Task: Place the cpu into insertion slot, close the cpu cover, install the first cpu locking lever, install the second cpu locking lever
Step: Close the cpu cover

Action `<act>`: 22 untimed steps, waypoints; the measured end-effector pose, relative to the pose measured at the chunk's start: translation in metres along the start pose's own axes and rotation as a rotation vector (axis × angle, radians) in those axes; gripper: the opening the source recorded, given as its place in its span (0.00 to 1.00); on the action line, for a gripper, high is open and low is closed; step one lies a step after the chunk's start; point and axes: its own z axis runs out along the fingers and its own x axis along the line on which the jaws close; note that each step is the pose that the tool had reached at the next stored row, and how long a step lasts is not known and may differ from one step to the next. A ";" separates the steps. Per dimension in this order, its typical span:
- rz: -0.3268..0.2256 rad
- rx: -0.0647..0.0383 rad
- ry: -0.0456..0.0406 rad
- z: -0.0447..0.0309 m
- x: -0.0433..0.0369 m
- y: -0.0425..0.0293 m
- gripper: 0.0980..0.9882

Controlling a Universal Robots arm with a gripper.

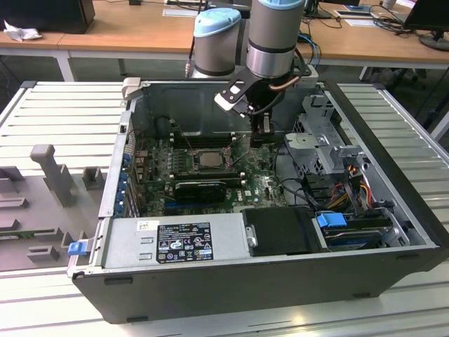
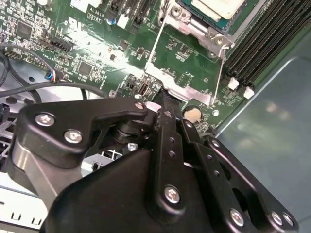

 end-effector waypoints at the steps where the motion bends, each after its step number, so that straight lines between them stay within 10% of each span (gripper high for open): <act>1: 0.000 0.000 0.0000 -0.0001 0.0000 -0.0012 0.01; 22: 0.000 0.000 0.0002 -0.0008 -0.0002 -0.0186 0.01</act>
